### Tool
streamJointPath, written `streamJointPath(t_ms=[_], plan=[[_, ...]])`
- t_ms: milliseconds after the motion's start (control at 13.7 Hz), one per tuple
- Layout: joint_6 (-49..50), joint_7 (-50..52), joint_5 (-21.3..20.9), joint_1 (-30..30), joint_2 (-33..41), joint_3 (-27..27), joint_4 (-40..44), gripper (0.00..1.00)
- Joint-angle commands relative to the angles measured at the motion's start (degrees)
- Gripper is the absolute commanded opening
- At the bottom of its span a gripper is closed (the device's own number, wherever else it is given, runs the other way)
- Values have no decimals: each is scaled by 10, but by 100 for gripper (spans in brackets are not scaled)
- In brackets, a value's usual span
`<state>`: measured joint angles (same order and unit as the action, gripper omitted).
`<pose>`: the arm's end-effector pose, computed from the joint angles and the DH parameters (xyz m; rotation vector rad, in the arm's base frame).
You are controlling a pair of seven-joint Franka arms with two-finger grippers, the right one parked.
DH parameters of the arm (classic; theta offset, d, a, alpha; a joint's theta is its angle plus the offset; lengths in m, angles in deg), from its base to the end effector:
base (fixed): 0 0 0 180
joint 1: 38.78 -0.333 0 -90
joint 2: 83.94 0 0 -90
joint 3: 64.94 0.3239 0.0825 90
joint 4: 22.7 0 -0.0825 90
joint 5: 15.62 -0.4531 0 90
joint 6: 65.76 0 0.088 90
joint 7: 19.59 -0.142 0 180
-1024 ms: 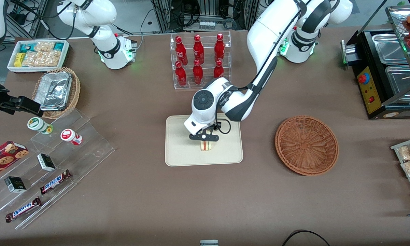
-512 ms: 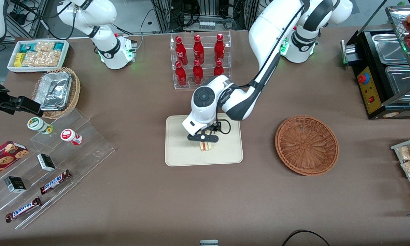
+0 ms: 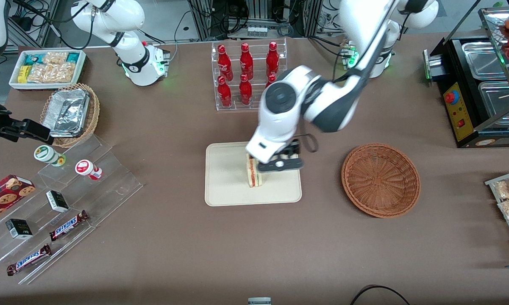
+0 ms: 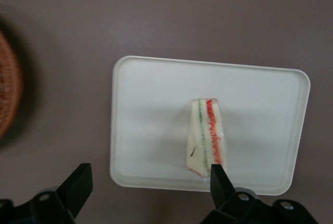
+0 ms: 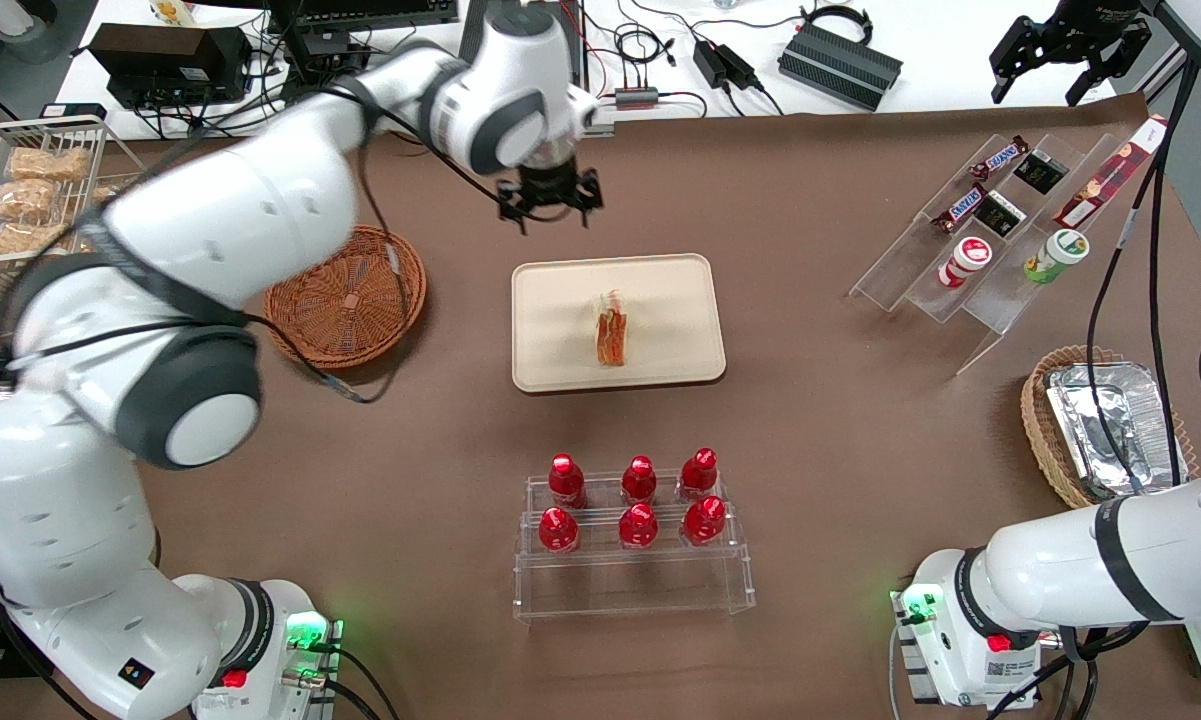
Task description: Place sandwich from basket to tray
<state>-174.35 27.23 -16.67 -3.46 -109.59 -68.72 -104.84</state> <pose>0.5960 -0.4734 0.3892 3.1161 0.2118 0.0053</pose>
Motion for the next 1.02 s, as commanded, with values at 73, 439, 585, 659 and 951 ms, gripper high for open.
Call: streamJointPath(t_ms=[73, 439, 585, 659, 951], plan=[[26, -74, 1, -72, 172, -3, -143, 100], [124, -251, 1, -194, 244, -3, -149, 100], [153, -332, 4, -247, 264, -2, -148, 100], [164, -374, 6, -275, 273, -2, -148, 100], [170, -429, 2, -332, 277, 2, -141, 100]])
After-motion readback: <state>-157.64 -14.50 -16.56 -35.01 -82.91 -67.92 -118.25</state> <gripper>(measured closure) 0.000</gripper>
